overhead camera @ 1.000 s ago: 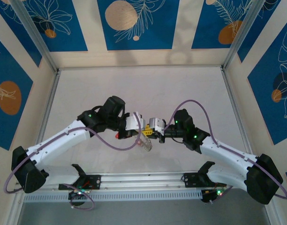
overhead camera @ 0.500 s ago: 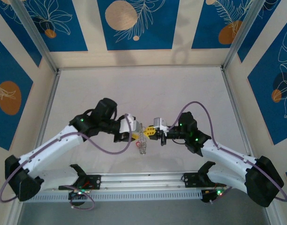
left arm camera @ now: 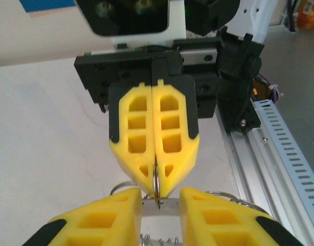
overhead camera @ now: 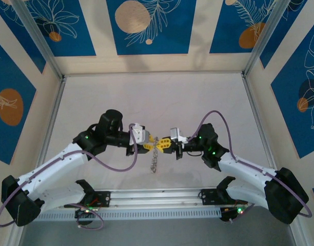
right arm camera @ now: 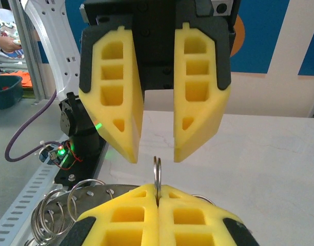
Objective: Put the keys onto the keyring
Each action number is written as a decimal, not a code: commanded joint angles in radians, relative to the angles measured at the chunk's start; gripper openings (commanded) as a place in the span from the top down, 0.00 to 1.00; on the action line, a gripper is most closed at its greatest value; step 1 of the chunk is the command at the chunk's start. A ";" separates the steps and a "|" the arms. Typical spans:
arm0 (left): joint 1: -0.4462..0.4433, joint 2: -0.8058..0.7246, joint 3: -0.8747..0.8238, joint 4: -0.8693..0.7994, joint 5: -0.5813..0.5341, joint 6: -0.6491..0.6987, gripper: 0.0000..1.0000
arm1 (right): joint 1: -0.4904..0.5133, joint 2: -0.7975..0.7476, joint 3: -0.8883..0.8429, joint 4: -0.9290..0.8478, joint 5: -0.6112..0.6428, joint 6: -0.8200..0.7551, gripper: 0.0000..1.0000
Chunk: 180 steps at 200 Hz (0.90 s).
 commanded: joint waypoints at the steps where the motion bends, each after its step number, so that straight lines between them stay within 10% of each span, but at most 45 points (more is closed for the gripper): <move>1: 0.008 0.020 0.001 0.037 0.081 -0.015 0.77 | 0.011 0.009 0.014 0.060 0.011 -0.004 1.00; 108: 0.008 0.038 0.033 -0.062 0.013 0.074 1.00 | 0.015 0.010 0.037 0.024 0.021 -0.027 0.98; 180: -0.069 0.118 0.280 -0.447 -0.298 0.222 1.00 | 0.025 -0.075 0.104 -0.352 0.212 -0.241 0.78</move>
